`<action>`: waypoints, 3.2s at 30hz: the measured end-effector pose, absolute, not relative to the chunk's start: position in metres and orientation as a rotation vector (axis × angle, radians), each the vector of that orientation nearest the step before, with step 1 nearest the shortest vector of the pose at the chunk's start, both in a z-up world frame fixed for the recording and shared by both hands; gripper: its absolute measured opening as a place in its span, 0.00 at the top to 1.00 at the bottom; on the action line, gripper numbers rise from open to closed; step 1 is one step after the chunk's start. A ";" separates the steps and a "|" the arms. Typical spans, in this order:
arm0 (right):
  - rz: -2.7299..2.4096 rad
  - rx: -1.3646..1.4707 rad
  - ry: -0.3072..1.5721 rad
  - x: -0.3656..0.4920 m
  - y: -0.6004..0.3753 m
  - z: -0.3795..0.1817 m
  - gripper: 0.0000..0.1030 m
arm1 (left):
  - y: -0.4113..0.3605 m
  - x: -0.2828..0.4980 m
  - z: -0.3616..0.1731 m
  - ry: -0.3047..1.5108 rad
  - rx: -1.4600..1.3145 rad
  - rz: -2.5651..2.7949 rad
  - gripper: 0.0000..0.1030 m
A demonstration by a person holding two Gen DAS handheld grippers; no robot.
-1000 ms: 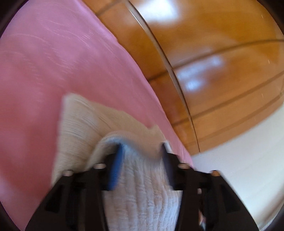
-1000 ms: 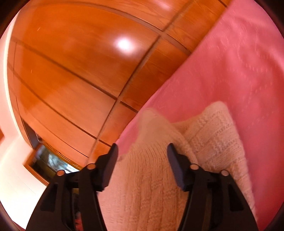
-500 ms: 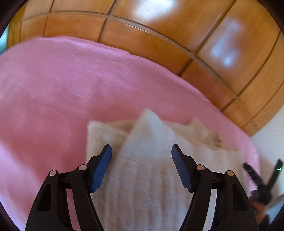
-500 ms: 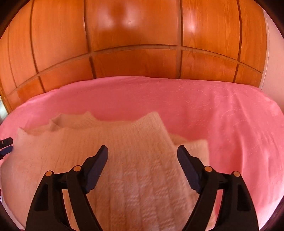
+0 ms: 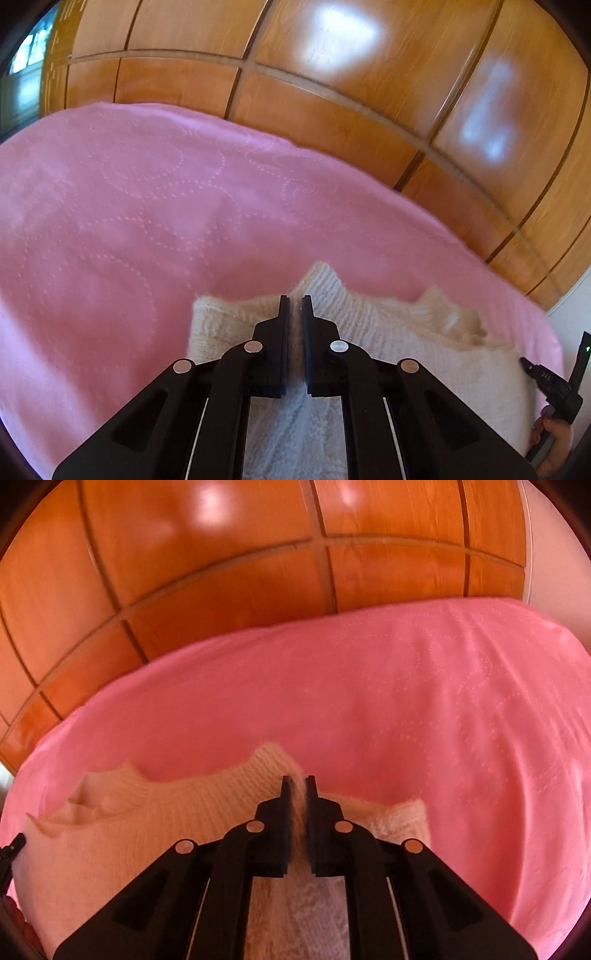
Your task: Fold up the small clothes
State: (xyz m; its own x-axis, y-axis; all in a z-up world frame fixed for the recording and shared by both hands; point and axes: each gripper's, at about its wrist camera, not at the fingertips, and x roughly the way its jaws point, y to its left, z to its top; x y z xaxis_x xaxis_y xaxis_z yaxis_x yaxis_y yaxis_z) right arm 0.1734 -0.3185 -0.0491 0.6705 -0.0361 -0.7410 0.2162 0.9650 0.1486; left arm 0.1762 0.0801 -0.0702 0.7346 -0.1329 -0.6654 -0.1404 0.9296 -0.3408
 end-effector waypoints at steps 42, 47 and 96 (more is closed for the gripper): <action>-0.243 0.055 0.640 0.057 -0.280 -0.064 0.02 | 0.083 0.046 -0.093 0.744 -0.270 -0.131 0.14; -0.258 0.068 0.661 0.046 -0.267 -0.050 0.02 | 0.100 0.039 -0.091 0.727 -0.458 -0.254 0.13; -0.097 0.004 0.738 0.004 -0.219 -0.084 0.02 | 0.091 0.073 -0.091 0.790 -0.593 -0.337 0.04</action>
State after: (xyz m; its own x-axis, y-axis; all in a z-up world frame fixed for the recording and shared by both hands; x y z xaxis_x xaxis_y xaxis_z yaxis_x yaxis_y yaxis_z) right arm 0.0041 -0.2190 -0.0838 0.7358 -0.0874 -0.6715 0.0899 0.9955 -0.0310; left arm 0.0729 0.0912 -0.0911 0.6634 -0.4925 -0.5633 0.0648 0.7878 -0.6125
